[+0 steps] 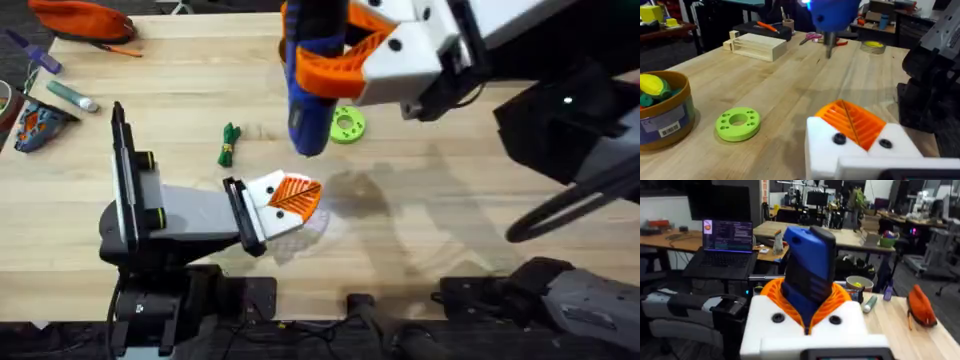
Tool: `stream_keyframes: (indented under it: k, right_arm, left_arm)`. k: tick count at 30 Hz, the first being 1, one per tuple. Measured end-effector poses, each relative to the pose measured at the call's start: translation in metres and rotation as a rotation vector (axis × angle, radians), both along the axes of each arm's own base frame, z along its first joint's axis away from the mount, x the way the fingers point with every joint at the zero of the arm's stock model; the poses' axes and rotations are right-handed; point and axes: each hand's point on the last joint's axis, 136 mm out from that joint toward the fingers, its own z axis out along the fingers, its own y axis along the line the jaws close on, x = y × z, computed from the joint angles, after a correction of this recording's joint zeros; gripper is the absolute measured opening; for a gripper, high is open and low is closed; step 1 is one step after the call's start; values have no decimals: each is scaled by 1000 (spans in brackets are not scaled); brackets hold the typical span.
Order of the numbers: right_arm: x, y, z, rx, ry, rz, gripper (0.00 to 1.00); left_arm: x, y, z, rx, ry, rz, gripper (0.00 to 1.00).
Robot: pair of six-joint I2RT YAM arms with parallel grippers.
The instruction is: Pick up the gripper from the table and insert it into the empty holder that is missing its gripper. Then pick up a screw, insert it into the mounting hole, and use the screwdriver to tighten it. Finally, clean up the table by picking up the vegetable and placing it into the bucket.
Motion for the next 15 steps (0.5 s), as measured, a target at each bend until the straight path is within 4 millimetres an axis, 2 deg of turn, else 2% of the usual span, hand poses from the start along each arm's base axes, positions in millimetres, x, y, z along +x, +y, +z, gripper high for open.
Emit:
stream_keyframes:
  k: [15]
  right_arm:
    - [-15, 17, -8, -2, -27, 64, 22]
  left_arm:
    - [0, 0, 0, 0, 0, 0, 16]
